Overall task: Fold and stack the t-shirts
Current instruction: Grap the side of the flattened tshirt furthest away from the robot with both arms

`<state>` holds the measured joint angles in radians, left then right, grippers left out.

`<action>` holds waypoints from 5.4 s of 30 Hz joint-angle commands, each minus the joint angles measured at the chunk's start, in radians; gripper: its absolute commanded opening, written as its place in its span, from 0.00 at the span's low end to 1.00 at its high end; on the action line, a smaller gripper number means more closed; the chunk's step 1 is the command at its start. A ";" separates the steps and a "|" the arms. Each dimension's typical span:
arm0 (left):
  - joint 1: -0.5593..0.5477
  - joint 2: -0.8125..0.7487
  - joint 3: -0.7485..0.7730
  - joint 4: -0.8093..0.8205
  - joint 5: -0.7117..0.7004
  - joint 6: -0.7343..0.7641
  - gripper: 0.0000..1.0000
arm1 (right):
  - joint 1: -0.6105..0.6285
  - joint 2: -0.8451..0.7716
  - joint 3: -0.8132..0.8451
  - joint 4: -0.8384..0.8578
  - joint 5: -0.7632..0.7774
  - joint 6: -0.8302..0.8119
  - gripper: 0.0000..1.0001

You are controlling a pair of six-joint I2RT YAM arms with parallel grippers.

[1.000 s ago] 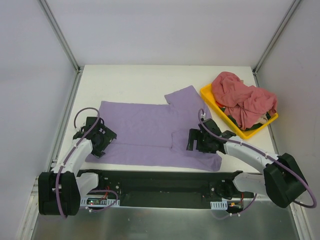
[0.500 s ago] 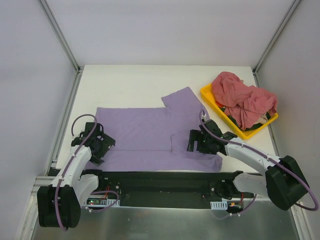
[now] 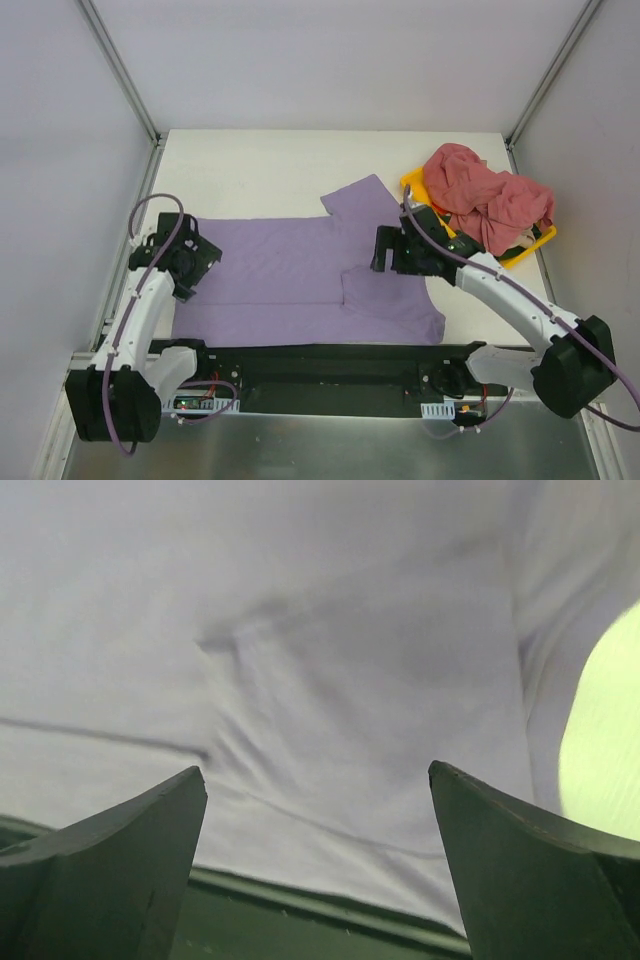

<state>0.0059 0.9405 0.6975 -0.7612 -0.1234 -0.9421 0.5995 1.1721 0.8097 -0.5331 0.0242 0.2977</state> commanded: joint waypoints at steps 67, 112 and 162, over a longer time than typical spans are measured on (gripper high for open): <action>0.129 1.301 1.208 -0.328 -0.256 0.238 0.83 | -0.325 1.348 1.640 -0.188 -0.244 -0.720 0.96; 0.129 1.304 1.220 -0.322 -0.148 0.218 0.83 | -0.300 1.448 1.623 -0.297 -0.244 -0.434 0.71; 0.129 1.391 1.226 -0.308 -0.151 0.172 0.35 | -0.287 1.239 1.419 -0.094 0.083 -0.588 0.00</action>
<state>0.1265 2.3325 1.9717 -1.0164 -0.2222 -0.7502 0.3138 2.5095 2.2421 -0.6376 0.1287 -0.2733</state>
